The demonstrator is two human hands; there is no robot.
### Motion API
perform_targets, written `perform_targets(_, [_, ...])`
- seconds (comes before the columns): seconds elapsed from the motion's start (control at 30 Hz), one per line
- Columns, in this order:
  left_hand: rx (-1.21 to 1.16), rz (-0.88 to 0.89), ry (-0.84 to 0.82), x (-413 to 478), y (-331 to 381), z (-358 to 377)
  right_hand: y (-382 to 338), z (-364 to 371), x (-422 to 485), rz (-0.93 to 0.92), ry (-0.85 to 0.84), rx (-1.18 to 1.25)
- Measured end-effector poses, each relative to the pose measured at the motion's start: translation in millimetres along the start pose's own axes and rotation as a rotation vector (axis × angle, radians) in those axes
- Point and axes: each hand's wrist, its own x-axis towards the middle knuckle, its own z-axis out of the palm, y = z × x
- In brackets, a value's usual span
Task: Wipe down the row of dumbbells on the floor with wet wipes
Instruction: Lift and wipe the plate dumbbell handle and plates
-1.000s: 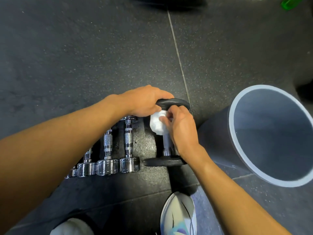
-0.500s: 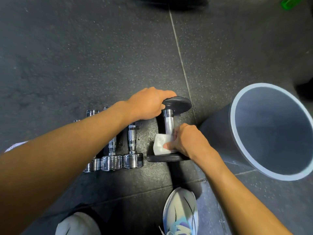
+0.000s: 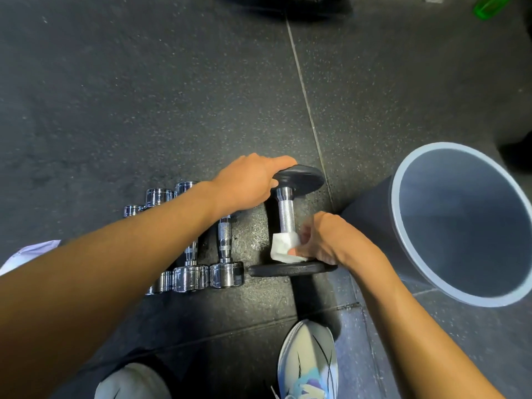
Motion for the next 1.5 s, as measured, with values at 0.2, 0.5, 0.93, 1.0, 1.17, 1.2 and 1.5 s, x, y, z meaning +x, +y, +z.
perform_targets(0.2, [0.007, -0.018, 0.014, -0.9, -0.6, 2.0, 19.5, 31.6, 15.7, -0.053, 0.241, 0.723])
perform_targets(0.5, [-0.002, -0.013, 0.039, -1.6, -5.1, 4.8, 6.3, 6.8, 51.9, -0.266, -0.23, 1.862])
perform_targets(0.93, [-0.025, 0.008, 0.063, -4.5, -8.7, 5.6, -3.1, 24.0, 34.2, -0.155, 0.288, 1.017])
perform_targets(1.0, [-0.04, 0.011, 0.057, -4.6, -7.8, 6.0, -8.1, 26.5, 44.6, -0.09, 0.513, 1.02])
perform_targets(1.17, [-0.042, 0.005, 0.049, -7.0, -9.3, 5.6, -13.0, 11.1, 62.0, -0.219, -0.038, 1.719])
perform_targets(1.2, [-0.037, 0.001, 0.051, -7.5, -9.8, 5.3, -10.9, 8.9, 65.2, -0.254, -0.178, 1.747])
perform_targets(1.5, [-0.026, -0.002, 0.051, -6.5, -7.3, 4.6, -22.6, 8.9, 68.7, -0.192, -0.063, 1.596])
